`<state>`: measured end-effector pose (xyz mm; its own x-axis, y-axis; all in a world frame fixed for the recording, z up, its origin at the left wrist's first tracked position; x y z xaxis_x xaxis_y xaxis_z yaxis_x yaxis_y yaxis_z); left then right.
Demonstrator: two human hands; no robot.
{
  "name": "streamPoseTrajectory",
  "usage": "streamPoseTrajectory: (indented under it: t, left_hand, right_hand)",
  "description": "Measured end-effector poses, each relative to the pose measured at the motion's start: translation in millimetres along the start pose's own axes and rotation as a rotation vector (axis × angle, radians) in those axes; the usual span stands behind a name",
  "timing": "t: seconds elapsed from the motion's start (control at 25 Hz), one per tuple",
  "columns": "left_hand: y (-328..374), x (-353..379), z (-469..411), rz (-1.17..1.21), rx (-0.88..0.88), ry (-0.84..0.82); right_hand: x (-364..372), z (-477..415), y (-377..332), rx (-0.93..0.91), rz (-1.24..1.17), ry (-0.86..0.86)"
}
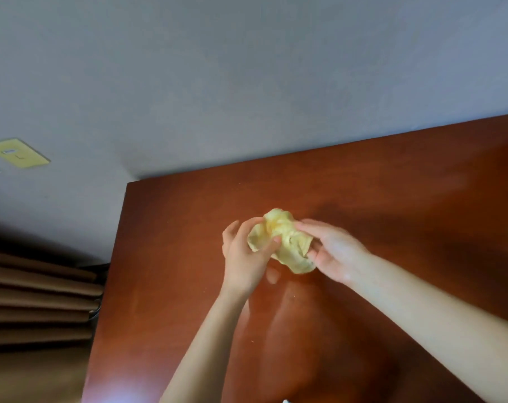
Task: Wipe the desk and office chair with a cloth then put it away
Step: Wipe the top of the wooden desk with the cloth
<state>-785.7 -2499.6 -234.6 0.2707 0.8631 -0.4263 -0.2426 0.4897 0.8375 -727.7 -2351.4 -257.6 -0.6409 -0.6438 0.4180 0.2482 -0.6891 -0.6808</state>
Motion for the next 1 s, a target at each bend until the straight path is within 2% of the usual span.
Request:
streamPoseTrajectory:
  t: [0.12, 0.24, 0.36, 0.52, 0.68, 0.76, 0.88, 1.0]
  left_hand:
    - [34, 42, 8, -0.055, 0.081, 0.064]
    - [65, 79, 11, 0.031, 0.068, -0.027]
    - [96, 94, 4, 0.127, 0.066, -0.037]
    - [125, 102, 1, 0.212, 0.078, 0.09]
    - [111, 72, -6, 0.373, -0.009, 0.145]
    - [97, 41, -13, 0.391, -0.047, 0.181]
    - [78, -14, -27, 0.299, -0.059, 0.209]
    - [60, -63, -40, 0.084, -0.012, 0.177]
  right_hand:
    - [-21, -5, -49, -0.195, 0.087, -0.011]
    - [-22, -7, -90, -0.297, 0.208, -0.12]
    - [-14, -11, -132, -0.419, 0.349, -0.254]
    - [-8, -23, -175, -0.459, 0.54, -0.433]
    - [5, -31, -192, -0.461, 0.793, -0.6]
    - [11, -32, -200, -0.514, 0.942, -0.618]
    - [31, -26, -193, -0.535, 1.145, -0.711]
    - [60, -23, -162, -0.616, 1.577, -0.775]
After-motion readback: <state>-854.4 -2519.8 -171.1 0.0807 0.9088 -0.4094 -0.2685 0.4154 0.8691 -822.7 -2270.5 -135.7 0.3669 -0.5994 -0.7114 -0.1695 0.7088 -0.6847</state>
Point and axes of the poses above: each hand's wrist, its own z-axis away from the middle knuckle, its own x-axis out of the palm, y = z × x, the point moved 8 cm from there along -z, towards the middle knuckle, and after that the axes turned 12 degrees about -x, right-handed, at the moved point
